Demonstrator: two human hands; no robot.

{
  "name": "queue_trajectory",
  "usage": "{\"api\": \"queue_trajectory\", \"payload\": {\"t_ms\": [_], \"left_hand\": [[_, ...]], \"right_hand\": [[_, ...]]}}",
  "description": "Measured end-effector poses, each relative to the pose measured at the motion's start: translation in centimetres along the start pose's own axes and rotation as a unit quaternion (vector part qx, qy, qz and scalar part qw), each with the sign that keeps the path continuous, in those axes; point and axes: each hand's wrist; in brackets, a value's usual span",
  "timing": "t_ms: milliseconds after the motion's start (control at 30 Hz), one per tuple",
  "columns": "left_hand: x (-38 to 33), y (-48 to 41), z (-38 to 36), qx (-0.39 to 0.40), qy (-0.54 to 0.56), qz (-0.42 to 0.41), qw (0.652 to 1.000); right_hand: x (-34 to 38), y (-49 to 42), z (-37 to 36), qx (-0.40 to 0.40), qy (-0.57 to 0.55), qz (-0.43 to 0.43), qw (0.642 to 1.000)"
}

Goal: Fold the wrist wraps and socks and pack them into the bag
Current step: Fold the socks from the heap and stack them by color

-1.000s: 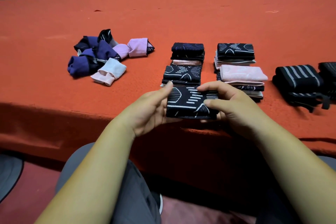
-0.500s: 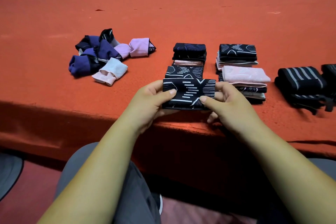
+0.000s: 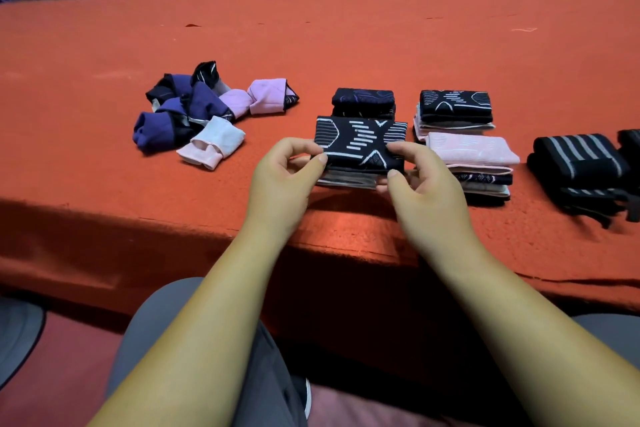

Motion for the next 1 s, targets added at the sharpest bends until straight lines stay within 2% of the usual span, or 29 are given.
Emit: {"api": "queue_trajectory", "payload": {"t_ms": [167,233,333,433,667,1000], "left_hand": [[0.1,-1.5,-0.7,-0.002,-0.035,-0.01,0.999],[0.5,-2.2,-0.9,0.023,-0.074,-0.019,0.997],[1.4,-2.5,-1.4,0.065,-0.159,-0.025,0.985],[1.9,-2.5,-1.4,0.069,-0.183,-0.033,0.98],[1.5,-2.2,-0.3,0.074,-0.176,-0.006,0.982],[1.4,-2.3,3.8,0.011,-0.248,0.036,0.968]], "right_hand": [[-0.6,-2.2,-0.9,0.027,0.061,0.036,0.997],[-0.8,-2.8,-1.3,0.045,0.102,0.038,0.993],[-1.5,-3.3,-1.7,0.098,0.153,0.015,0.983],[-2.2,-3.1,-1.9,0.122,0.17,-0.004,0.978],[-2.3,-2.2,-1.5,0.091,0.144,0.037,0.985],[-1.2,0.6,-2.6,-0.023,0.17,0.082,0.982]]}}
Point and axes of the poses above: each hand's wrist, its own y-axis away from the middle knuckle, its own z-axis out of the back of the hand, x = y × z
